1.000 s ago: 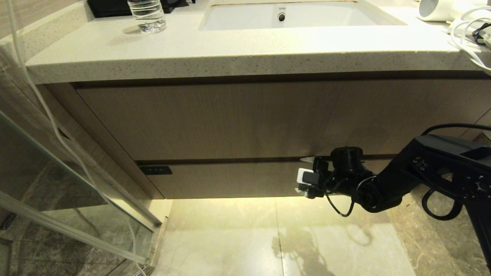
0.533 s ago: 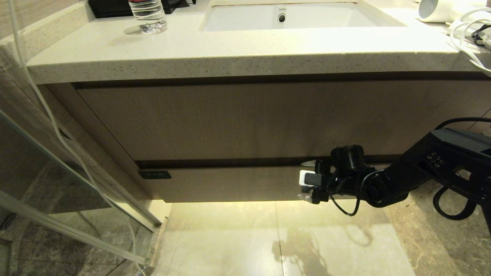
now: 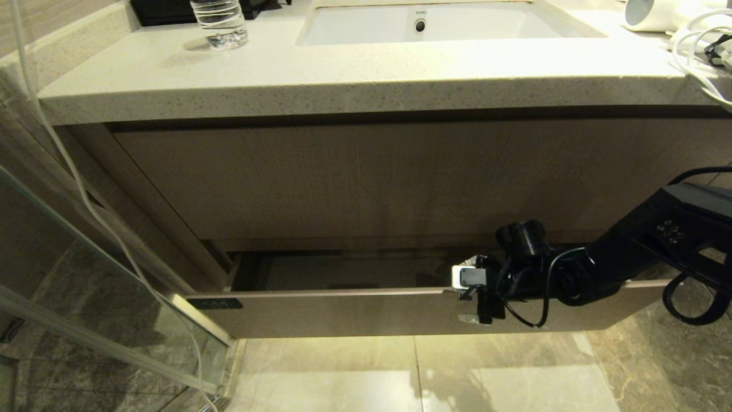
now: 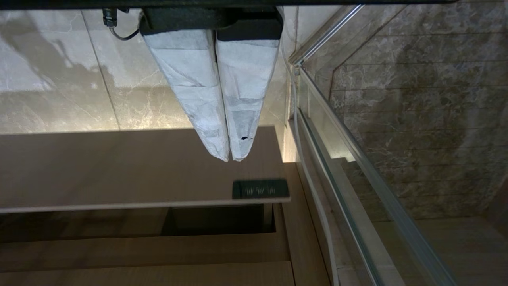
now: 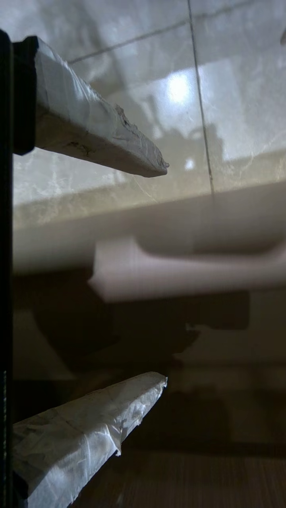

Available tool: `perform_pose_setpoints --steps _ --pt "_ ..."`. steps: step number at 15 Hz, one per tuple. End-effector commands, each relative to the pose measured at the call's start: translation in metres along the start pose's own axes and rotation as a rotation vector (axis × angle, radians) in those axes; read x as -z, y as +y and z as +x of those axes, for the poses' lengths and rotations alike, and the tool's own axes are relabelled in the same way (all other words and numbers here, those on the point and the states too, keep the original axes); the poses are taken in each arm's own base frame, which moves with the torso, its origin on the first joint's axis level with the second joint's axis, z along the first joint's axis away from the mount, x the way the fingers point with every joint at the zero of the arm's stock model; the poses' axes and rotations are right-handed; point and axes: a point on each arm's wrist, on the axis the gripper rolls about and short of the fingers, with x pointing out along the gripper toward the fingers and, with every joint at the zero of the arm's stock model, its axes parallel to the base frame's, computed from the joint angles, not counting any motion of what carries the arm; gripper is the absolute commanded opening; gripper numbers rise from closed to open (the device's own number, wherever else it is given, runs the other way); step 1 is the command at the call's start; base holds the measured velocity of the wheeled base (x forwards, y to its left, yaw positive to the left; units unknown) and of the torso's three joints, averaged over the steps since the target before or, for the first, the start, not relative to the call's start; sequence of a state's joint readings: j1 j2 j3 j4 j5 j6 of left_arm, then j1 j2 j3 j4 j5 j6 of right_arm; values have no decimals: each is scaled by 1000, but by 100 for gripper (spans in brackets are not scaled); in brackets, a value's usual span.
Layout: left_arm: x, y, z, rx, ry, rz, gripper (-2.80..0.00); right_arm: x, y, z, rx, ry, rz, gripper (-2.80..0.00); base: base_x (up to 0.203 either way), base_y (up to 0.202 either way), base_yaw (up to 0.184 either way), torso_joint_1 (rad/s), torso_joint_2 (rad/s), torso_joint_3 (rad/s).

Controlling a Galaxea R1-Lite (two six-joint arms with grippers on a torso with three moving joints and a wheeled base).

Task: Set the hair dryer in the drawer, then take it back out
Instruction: Pull open the drawer

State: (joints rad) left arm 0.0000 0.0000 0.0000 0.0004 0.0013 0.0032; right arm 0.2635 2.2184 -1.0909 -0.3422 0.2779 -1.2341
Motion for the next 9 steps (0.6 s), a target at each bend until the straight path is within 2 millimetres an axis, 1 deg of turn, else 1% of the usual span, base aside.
perform_pose_setpoints --steps 1,2,4,5,7,9 --pt "0 0 0 0 0 0 -280 -15 -16 -51 45 -5 -38 0 0 0 0 0 0 0" --pt "0 0 0 0 0 0 -280 -17 -16 -75 39 11 -55 0 0 0 0 0 0 0" --pt "0 0 0 0 0 0 -280 -21 -8 -125 35 42 -108 0 0 0 0 0 0 0" --pt "0 0 0 0 0 0 -280 -24 1 -150 35 53 -129 0 0 0 0 0 0 0" --pt "0 0 0 0 0 0 -280 -33 23 -205 90 61 -169 0 0 0 0 0 0 0" --pt "0 0 0 0 0 0 -280 -40 49 -250 158 71 -204 0 0 0 0 0 0 0"
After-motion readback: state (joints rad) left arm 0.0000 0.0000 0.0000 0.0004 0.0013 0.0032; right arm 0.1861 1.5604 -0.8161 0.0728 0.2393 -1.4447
